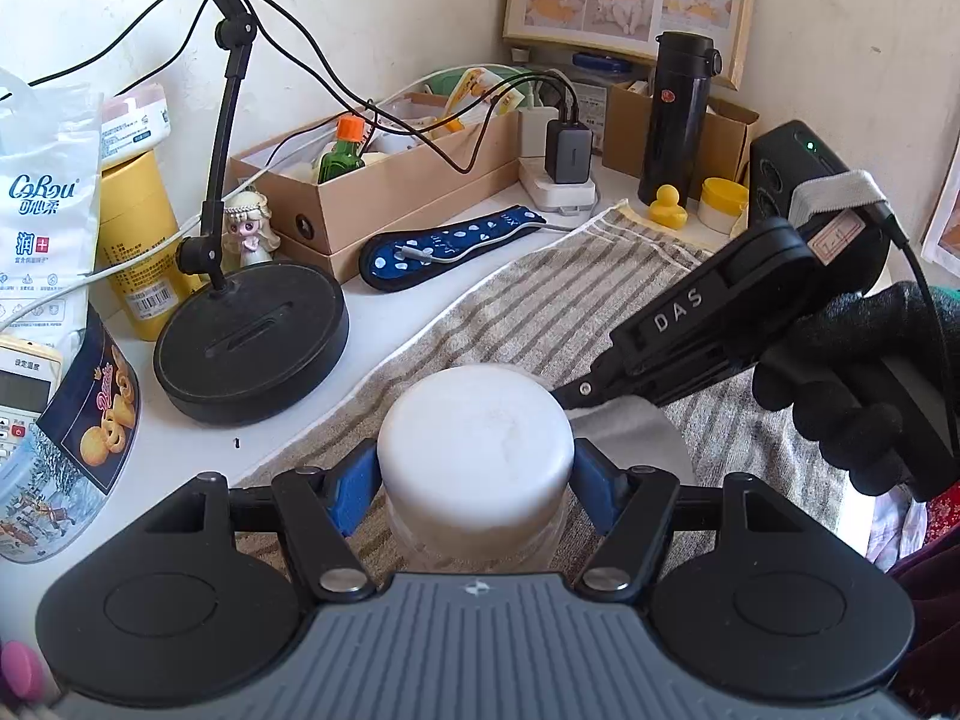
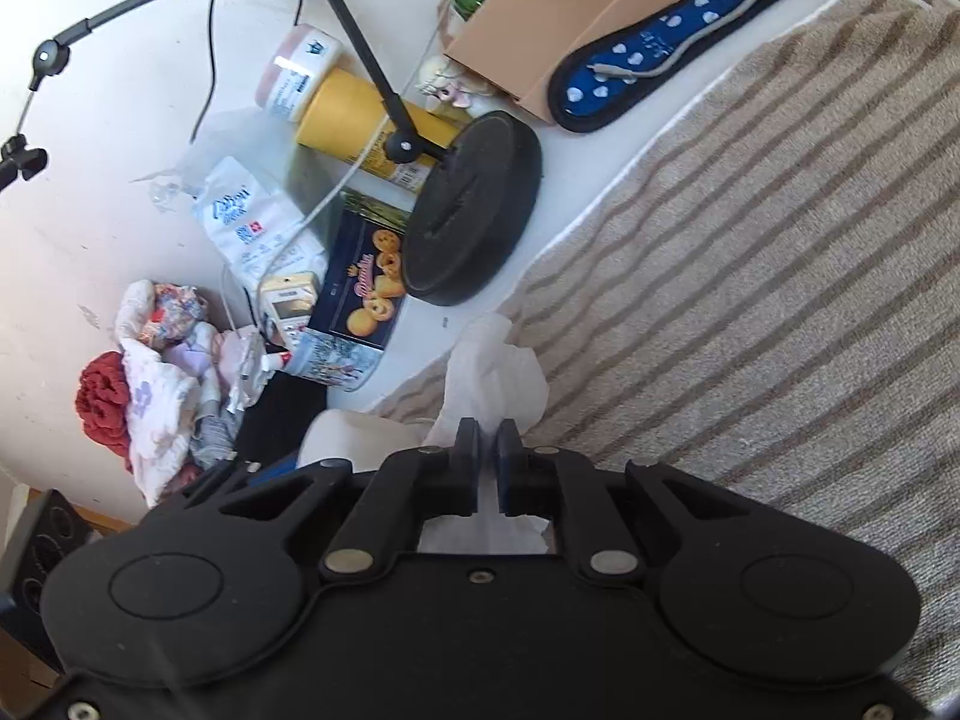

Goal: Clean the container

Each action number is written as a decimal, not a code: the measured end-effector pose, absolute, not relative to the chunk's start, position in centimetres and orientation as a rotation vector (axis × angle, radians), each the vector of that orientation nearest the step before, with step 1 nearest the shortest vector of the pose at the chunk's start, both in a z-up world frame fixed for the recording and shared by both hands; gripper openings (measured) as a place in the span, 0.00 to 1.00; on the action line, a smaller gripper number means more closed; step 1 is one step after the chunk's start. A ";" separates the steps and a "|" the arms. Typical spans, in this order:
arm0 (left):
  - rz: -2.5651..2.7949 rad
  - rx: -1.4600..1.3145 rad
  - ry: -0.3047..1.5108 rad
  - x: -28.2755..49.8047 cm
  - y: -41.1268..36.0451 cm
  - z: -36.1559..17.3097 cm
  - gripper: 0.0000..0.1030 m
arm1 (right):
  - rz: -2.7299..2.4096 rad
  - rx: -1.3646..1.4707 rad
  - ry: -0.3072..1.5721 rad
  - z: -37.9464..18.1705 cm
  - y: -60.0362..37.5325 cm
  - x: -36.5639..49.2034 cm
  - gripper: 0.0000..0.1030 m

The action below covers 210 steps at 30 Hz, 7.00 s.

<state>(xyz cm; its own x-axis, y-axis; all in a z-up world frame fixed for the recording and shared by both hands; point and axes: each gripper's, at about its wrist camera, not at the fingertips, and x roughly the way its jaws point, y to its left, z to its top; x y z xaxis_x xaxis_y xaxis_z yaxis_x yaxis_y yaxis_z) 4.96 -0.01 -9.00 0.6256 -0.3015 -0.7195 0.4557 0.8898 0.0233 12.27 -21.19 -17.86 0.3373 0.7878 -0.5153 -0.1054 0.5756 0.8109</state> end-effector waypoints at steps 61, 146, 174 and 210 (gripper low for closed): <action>-0.376 0.183 0.830 5.1 -0.1 -9.1 0.64 | 0.820 0.762 1.013 -14.5 -21.8 10.6 0.05; -0.356 0.099 0.806 5.3 0.3 -9.8 0.64 | 0.662 0.783 1.116 -18.0 -20.6 13.7 0.05; -0.252 -0.030 0.847 6.7 0.5 -9.2 0.66 | 0.632 0.763 1.084 -16.7 -23.6 10.8 0.05; -0.453 0.156 0.805 6.2 0.9 -9.3 0.65 | 0.843 0.650 0.935 -12.4 -21.8 11.2 0.05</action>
<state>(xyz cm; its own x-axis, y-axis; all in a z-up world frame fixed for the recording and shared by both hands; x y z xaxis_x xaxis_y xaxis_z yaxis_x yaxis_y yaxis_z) 6.25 0.93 -9.26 0.6032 -0.3316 -0.7254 0.4481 0.8933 -0.0357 11.17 -21.80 -12.40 0.3318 0.8442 -0.4210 -0.3315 0.5222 0.7858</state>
